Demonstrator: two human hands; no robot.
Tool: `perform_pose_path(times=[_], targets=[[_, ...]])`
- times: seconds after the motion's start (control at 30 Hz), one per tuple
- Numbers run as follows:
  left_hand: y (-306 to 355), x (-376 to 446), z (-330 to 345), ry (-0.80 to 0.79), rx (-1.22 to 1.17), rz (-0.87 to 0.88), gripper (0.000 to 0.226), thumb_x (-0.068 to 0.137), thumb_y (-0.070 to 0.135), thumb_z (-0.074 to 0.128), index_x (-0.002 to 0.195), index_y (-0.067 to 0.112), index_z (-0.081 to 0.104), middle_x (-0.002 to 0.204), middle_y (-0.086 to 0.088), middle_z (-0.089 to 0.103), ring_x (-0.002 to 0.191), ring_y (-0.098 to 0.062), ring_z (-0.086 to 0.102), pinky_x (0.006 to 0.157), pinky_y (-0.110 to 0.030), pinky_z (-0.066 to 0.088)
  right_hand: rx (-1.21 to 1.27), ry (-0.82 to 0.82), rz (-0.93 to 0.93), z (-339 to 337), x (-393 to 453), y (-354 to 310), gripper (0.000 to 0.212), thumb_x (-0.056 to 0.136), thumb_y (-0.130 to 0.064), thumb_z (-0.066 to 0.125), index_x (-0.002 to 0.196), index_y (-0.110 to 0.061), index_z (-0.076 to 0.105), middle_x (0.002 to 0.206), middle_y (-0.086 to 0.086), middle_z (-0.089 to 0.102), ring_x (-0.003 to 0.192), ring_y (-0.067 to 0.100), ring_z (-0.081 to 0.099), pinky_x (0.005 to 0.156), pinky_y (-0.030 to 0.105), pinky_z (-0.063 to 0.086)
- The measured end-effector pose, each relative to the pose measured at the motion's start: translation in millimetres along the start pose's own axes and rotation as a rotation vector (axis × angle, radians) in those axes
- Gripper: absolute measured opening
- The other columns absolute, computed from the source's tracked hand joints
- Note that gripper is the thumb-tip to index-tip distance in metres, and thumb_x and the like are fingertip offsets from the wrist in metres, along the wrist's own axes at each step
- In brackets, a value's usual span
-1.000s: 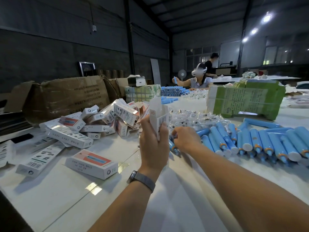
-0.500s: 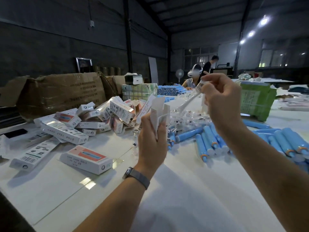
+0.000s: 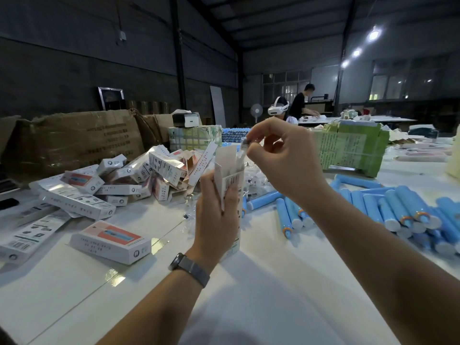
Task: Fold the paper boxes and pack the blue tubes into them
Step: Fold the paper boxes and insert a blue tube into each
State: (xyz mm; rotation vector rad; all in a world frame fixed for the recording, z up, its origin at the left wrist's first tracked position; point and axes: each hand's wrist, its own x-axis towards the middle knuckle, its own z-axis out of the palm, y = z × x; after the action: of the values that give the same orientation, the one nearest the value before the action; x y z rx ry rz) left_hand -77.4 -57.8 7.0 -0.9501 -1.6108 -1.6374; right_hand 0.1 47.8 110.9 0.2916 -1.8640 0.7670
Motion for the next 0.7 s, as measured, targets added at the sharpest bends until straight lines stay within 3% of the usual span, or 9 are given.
perform_pose_path(times=[0.2, 0.27, 0.4, 0.47, 0.6, 0.7], targets=[[4.4, -1.3, -0.4, -0.064, -0.027, 0.028, 0.025, 0.096, 0.037, 0.047, 0.113, 0.02, 0.038, 0.102, 0.002, 0.06, 0.084, -0.006, 0.064, 0.062, -0.02, 0.055, 0.014, 0.008, 0.028, -1.6, 2.4, -3.5, 0.012, 0.074, -0.019, 0.068, 0.073, -0.031, 0.066, 0.057, -0.027, 0.058, 0.05, 0.0, 0.05, 0.051, 0.007, 0.036], [6.2, -1.6, -0.5, -0.067, -0.035, 0.026, 0.024, 0.097, 0.032, 0.049, 0.113, 0.018, 0.038, 0.101, 0.006, 0.06, 0.081, -0.003, 0.064, 0.059, -0.018, 0.054, -0.099, 0.031, -0.014, -2.2, 2.0, -2.7, 0.009, 0.076, -0.018, 0.068, 0.076, -0.027, 0.07, 0.058, -0.024, 0.057, 0.054, 0.0, 0.052, 0.056, 0.008, 0.039], [8.7, -2.2, -1.0, -0.081, -0.004, 0.031, 0.029, 0.093, 0.043, 0.045, 0.11, 0.021, 0.038, 0.096, 0.023, 0.059, 0.079, -0.003, 0.062, 0.059, -0.031, 0.056, -0.199, 0.131, -0.097, -8.2, 4.3, -2.4, 0.008, 0.078, -0.014, 0.067, 0.08, -0.019, 0.073, 0.068, -0.018, 0.058, 0.059, -0.005, 0.05, 0.063, 0.005, 0.036], [9.3, -3.0, -0.7, -0.089, 0.005, 0.046, 0.027, 0.093, 0.044, 0.044, 0.109, 0.023, 0.038, 0.097, 0.03, 0.057, 0.078, 0.002, 0.062, 0.058, -0.029, 0.055, -0.222, 0.096, -0.12, -9.0, 5.4, -2.9, 0.008, 0.079, -0.013, 0.067, 0.081, -0.017, 0.073, 0.069, -0.018, 0.057, 0.058, -0.007, 0.049, 0.063, 0.004, 0.036], [7.8, -2.3, -1.6, -0.069, -0.016, 0.007, 0.024, 0.096, 0.036, 0.048, 0.111, 0.021, 0.038, 0.1, 0.01, 0.059, 0.082, -0.007, 0.064, 0.061, -0.03, 0.058, -0.208, 0.001, -0.113, -6.6, 4.9, -5.0, 0.009, 0.079, -0.016, 0.067, 0.081, -0.022, 0.073, 0.065, -0.027, 0.054, 0.057, -0.005, 0.052, 0.06, 0.004, 0.039], [8.6, -2.6, -1.9, -0.076, -0.006, 0.013, 0.022, 0.096, 0.034, 0.048, 0.11, 0.02, 0.038, 0.098, 0.004, 0.058, 0.079, -0.009, 0.062, 0.06, -0.032, 0.057, -0.053, 0.021, -0.049, -6.8, 4.5, -4.7, 0.013, 0.076, -0.016, 0.067, 0.078, -0.028, 0.072, 0.062, -0.021, 0.062, 0.054, -0.003, 0.053, 0.056, 0.006, 0.039]])
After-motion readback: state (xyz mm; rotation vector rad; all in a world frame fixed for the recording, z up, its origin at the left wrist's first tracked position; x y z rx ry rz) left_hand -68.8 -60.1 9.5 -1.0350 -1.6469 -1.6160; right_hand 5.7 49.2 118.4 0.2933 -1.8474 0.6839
